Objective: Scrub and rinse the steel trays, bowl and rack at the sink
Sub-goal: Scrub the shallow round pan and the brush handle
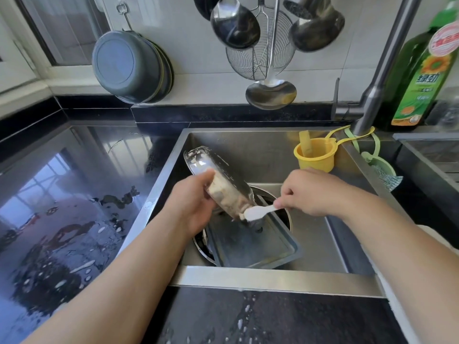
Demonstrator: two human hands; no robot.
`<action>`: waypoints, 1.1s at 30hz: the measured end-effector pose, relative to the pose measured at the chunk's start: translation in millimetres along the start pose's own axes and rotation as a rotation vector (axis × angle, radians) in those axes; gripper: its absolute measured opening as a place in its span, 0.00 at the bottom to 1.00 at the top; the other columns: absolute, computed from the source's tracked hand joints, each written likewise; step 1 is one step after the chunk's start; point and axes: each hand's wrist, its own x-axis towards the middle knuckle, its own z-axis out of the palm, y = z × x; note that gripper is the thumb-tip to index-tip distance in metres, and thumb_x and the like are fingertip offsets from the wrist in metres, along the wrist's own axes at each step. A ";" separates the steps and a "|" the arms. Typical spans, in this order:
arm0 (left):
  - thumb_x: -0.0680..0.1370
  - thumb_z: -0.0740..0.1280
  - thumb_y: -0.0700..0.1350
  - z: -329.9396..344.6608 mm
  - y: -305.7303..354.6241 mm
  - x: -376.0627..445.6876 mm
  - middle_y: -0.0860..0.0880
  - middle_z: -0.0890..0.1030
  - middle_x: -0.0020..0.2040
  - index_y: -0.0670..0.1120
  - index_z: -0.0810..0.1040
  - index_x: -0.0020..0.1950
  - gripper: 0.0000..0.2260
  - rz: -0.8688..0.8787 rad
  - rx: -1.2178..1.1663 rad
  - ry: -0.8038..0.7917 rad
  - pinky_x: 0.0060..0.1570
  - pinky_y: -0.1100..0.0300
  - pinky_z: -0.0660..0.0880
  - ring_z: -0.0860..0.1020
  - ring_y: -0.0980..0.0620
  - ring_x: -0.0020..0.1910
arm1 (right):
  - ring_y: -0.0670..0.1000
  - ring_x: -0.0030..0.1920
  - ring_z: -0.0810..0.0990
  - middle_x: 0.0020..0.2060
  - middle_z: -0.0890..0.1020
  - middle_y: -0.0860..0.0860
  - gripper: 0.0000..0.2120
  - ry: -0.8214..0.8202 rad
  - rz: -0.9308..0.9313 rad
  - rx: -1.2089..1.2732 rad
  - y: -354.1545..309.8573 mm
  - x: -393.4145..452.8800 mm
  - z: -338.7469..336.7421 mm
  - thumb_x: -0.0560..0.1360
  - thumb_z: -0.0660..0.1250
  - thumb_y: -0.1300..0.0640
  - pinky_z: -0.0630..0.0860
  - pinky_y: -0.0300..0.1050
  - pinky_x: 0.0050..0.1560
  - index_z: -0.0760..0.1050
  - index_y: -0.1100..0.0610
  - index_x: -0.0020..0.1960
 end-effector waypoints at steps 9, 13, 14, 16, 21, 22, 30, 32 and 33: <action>0.88 0.57 0.47 8.0 -6.7 -2.3 0.39 0.87 0.49 0.36 0.76 0.62 0.15 -0.005 0.179 0.014 0.46 0.38 0.84 0.87 0.39 0.47 | 0.51 0.31 0.75 0.26 0.78 0.51 0.22 0.211 -0.158 0.217 -17.5 14.3 4.6 0.77 0.70 0.40 0.77 0.51 0.38 0.80 0.55 0.33; 0.87 0.59 0.47 4.0 -2.2 0.6 0.43 0.86 0.47 0.40 0.78 0.58 0.13 0.071 0.151 0.108 0.40 0.45 0.84 0.87 0.46 0.40 | 0.46 0.28 0.71 0.25 0.78 0.50 0.20 -0.017 -0.091 0.078 -3.8 6.4 2.0 0.75 0.72 0.40 0.71 0.46 0.34 0.82 0.54 0.33; 0.87 0.60 0.48 2.8 -1.4 1.3 0.43 0.86 0.47 0.41 0.79 0.57 0.13 0.087 0.155 0.113 0.40 0.46 0.84 0.87 0.48 0.40 | 0.46 0.28 0.71 0.24 0.77 0.50 0.20 -0.018 -0.083 0.063 -2.2 5.4 1.8 0.75 0.72 0.40 0.70 0.46 0.34 0.82 0.54 0.33; 0.87 0.61 0.50 1.5 -1.7 1.8 0.43 0.85 0.49 0.41 0.80 0.57 0.14 0.108 0.148 0.092 0.43 0.47 0.84 0.86 0.48 0.44 | 0.48 0.28 0.69 0.24 0.74 0.51 0.23 0.062 -0.101 0.098 -2.5 6.1 2.1 0.75 0.72 0.39 0.68 0.47 0.33 0.79 0.56 0.33; 0.85 0.64 0.46 2.4 -0.8 -0.5 0.41 0.83 0.56 0.37 0.79 0.65 0.14 0.119 0.086 0.036 0.54 0.48 0.83 0.84 0.44 0.54 | 0.52 0.30 0.70 0.27 0.75 0.55 0.25 0.273 -0.141 0.228 -14.1 14.6 2.5 0.77 0.70 0.40 0.70 0.49 0.33 0.77 0.58 0.31; 0.85 0.63 0.43 2.1 -0.8 -0.6 0.41 0.84 0.54 0.36 0.79 0.65 0.14 0.131 0.082 0.035 0.54 0.47 0.82 0.83 0.44 0.53 | 0.51 0.30 0.70 0.26 0.75 0.55 0.24 0.231 -0.132 0.236 -12.1 15.0 1.8 0.77 0.70 0.40 0.70 0.48 0.34 0.78 0.57 0.32; 0.84 0.63 0.38 2.7 1.4 -0.9 0.40 0.85 0.47 0.39 0.80 0.51 0.07 0.153 0.082 0.097 0.49 0.41 0.85 0.85 0.39 0.50 | 0.51 0.29 0.70 0.24 0.73 0.50 0.23 0.243 -0.154 0.201 -10.6 15.2 4.1 0.75 0.72 0.40 0.71 0.50 0.32 0.78 0.55 0.30; 0.84 0.63 0.38 3.7 1.2 -2.9 0.39 0.84 0.48 0.39 0.80 0.51 0.07 0.150 0.092 0.088 0.50 0.41 0.84 0.84 0.38 0.52 | 0.51 0.29 0.70 0.25 0.75 0.52 0.22 0.257 -0.165 0.236 -13.2 16.4 0.8 0.76 0.71 0.41 0.70 0.49 0.32 0.79 0.55 0.31; 0.84 0.63 0.38 3.8 1.3 -3.2 0.39 0.83 0.48 0.39 0.80 0.51 0.07 0.150 0.086 0.080 0.48 0.42 0.85 0.83 0.39 0.51 | 0.50 0.29 0.70 0.25 0.76 0.53 0.21 0.201 -0.159 0.226 -12.1 15.3 -0.1 0.76 0.72 0.41 0.70 0.48 0.32 0.80 0.55 0.31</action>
